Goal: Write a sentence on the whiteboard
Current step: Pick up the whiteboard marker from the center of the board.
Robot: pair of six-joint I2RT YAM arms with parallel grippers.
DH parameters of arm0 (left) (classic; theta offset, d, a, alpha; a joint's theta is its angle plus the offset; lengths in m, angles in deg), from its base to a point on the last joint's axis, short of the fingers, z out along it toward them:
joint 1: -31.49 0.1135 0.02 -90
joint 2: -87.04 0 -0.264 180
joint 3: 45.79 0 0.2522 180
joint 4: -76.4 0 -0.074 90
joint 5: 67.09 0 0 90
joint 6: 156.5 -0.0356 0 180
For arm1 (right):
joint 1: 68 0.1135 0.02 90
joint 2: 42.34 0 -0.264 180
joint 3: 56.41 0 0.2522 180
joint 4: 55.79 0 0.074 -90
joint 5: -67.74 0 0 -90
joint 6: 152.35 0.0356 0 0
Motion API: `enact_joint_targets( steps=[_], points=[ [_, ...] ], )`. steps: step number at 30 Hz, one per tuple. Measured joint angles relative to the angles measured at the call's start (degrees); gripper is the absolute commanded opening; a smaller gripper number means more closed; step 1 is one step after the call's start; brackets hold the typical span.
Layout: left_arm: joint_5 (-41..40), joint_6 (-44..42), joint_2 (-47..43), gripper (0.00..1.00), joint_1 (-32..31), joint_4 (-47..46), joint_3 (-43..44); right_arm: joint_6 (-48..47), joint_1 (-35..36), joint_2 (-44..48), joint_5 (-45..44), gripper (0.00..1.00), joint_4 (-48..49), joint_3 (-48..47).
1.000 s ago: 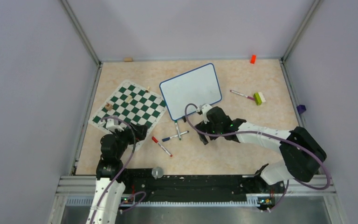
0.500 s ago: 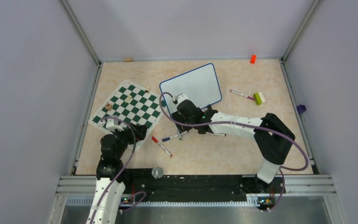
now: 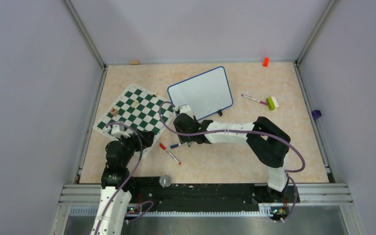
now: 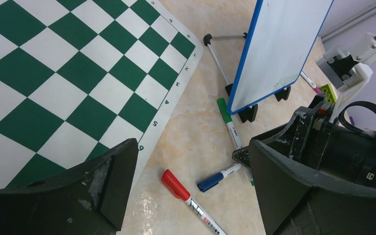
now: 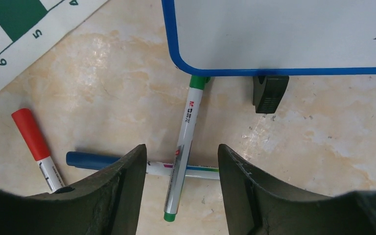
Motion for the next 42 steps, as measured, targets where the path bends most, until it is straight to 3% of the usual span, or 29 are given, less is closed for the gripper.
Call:
enact_joint_targets(
  steps=[9,17,26,33,42],
  points=[
    [0.0,0.1,0.0,0.87,0.0,0.0,0.0,-1.5,0.7,-0.3,0.3,0.59,-1.3,0.0],
    [0.0,0.1,0.0,0.87,0.0,0.0,0.0,-6.0,0.8,-0.8,5.6,0.68,-1.7,0.0],
    [0.0,0.1,0.0,0.87,0.0,0.0,0.0,-7.0,0.8,-1.2,13.9,0.67,-0.7,0.4],
    [0.0,0.1,0.0,0.87,0.0,0.0,0.0,-6.1,0.8,3.6,19.5,0.63,1.4,6.9],
    [0.0,0.1,0.0,0.87,0.0,0.0,0.0,-6.2,1.8,4.9,18.2,0.55,-1.2,8.0]
  ],
)
